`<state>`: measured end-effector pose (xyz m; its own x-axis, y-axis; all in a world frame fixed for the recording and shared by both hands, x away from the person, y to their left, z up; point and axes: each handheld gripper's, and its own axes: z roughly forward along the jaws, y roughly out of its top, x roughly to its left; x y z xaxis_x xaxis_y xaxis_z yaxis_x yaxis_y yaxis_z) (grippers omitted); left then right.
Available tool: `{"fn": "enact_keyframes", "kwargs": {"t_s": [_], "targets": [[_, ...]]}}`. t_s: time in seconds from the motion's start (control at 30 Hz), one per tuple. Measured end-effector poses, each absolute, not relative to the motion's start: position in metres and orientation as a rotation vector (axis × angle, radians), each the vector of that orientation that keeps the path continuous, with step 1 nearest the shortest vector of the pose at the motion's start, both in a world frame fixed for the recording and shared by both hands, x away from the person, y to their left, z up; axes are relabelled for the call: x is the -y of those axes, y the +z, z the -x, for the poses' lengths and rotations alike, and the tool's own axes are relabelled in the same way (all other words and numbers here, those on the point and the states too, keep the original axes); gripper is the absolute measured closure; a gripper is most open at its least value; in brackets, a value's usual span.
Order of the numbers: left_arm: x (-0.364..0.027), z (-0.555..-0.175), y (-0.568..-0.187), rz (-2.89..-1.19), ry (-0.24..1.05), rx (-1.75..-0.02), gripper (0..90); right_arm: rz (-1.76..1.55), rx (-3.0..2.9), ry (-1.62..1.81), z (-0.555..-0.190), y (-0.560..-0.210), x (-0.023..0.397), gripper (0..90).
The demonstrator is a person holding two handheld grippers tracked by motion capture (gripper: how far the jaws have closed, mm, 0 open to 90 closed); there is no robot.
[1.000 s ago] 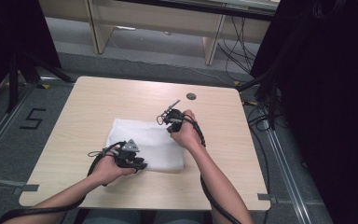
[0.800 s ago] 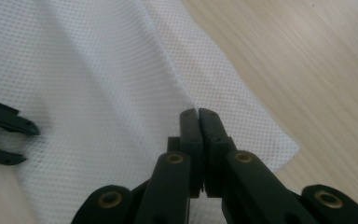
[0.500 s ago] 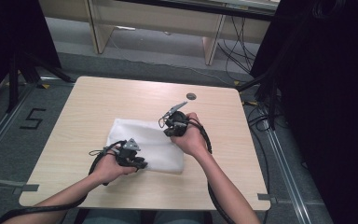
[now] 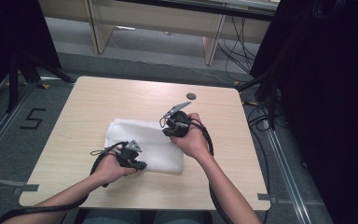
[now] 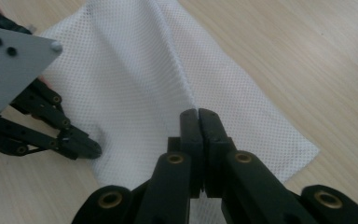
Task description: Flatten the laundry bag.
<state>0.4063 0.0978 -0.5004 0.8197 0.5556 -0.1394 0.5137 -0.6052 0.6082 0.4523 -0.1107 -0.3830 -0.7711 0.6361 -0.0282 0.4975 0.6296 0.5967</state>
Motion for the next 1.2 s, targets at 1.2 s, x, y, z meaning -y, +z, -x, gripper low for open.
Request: {"fn": "enact_keyframes", "kwargs": {"t_s": [1.2], "targets": [[-0.086,-0.422,-0.501,-2.273,0.091,-0.911,84.2,-0.851,-2.573,0.940,-0.432,-0.353,0.108,90.0]]}}
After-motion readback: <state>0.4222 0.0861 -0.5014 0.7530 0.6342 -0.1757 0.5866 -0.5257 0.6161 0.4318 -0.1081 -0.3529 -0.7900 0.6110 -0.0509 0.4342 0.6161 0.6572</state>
